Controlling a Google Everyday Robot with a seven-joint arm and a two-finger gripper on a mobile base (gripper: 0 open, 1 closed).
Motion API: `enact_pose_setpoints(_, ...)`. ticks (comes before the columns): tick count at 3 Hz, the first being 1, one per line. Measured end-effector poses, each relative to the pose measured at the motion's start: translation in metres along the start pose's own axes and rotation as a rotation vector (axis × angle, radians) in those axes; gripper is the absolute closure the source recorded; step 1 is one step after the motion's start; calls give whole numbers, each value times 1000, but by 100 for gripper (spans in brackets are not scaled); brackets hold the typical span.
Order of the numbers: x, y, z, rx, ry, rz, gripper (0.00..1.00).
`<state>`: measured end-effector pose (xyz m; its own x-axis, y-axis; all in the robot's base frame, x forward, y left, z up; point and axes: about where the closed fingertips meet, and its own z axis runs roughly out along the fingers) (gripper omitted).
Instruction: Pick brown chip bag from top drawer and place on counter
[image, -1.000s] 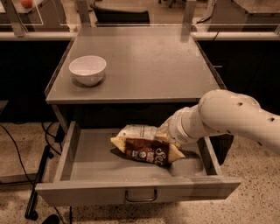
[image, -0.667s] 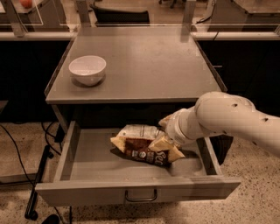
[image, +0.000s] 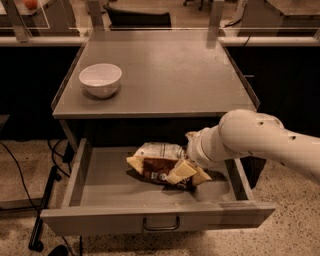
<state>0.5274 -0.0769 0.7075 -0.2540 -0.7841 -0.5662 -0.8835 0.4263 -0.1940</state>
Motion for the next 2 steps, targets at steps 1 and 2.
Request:
enact_pose_setpoints(1,7,-2,12,-1,5,9,19)
enact_pose_setpoints(2,17,-2,33,-12,15,11,18)
